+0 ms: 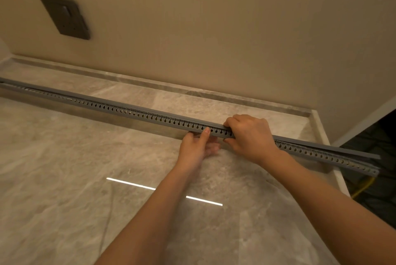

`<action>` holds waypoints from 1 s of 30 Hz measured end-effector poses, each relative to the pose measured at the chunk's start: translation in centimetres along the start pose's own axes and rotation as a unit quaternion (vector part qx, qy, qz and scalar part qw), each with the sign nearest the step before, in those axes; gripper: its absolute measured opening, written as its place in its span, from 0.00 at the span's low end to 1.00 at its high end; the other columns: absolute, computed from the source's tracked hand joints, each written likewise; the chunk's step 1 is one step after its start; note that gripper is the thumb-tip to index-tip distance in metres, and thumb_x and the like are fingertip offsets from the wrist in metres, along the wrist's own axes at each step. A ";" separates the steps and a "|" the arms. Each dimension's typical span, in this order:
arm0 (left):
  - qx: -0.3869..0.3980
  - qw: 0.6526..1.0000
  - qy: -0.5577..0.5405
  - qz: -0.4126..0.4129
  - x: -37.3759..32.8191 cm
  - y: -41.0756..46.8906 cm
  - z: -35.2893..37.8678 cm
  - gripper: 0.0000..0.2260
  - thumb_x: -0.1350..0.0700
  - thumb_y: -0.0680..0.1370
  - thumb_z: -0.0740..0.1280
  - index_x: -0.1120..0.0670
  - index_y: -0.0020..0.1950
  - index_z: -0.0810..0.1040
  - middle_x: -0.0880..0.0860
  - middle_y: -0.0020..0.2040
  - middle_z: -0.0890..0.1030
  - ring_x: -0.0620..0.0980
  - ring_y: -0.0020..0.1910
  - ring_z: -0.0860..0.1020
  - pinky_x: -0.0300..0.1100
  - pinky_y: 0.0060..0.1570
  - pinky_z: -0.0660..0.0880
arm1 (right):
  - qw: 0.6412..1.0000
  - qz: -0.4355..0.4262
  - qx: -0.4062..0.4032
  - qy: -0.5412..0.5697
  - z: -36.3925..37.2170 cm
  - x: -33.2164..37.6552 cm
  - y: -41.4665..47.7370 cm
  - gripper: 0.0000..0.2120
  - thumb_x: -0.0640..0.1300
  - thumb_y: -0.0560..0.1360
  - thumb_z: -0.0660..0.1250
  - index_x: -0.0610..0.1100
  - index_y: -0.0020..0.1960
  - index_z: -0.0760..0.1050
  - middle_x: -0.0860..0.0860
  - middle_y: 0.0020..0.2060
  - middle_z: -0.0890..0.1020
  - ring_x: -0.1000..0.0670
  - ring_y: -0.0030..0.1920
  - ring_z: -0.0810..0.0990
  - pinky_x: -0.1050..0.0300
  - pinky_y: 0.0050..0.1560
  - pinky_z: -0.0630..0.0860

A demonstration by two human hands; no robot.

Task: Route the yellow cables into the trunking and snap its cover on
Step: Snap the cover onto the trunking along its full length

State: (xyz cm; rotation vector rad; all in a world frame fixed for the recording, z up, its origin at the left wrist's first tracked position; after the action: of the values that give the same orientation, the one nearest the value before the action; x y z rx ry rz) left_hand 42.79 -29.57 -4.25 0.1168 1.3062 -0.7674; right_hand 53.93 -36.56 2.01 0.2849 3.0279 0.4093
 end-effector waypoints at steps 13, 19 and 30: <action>0.040 0.546 0.679 0.488 -4.3 0.0 1.5 0.16 0.65 0.61 0.77 0.62 0.47 0.81 0.56 0.42 0.81 0.55 0.40 0.80 0.44 0.38 0.77 | 0.997 0.011 -0.071 0.013 1.0 -1.1 -0.2 0.14 0.47 0.58 0.79 0.45 0.40 0.80 0.51 0.31 0.80 0.47 0.32 0.79 0.61 0.26 0.62; 0.107 0.465 0.743 0.469 -5.9 0.4 2.2 0.14 0.59 0.56 0.81 0.59 0.34 0.79 0.53 0.29 0.78 0.51 0.27 0.77 0.38 0.22 0.69 | 0.995 0.007 -0.094 0.045 1.4 -1.4 -0.7 0.11 0.49 0.62 0.77 0.46 0.41 0.80 0.52 0.31 0.81 0.48 0.32 0.79 0.60 0.25 0.68; 0.138 0.383 0.825 0.392 -6.8 0.9 3.1 0.12 0.53 0.80 0.58 0.56 0.58 0.75 0.53 0.55 0.78 0.53 0.54 0.75 0.44 0.45 0.69 | 0.990 0.090 -0.098 0.041 0.2 -3.6 -4.1 0.17 0.45 0.60 0.80 0.44 0.46 0.81 0.50 0.37 0.82 0.47 0.38 0.80 0.57 0.29 0.73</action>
State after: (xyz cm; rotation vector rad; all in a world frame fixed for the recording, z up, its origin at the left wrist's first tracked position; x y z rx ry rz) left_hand 45.51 -27.42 2.46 2.1215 2.5064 0.3748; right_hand 56.79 -41.07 0.86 0.5422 3.0188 0.7444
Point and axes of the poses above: each hand's wrist, its own y-axis towards the middle knuckle, its own z-axis out of the palm, x = y × z, the point moved 2 cm from there along y, towards the middle knuckle
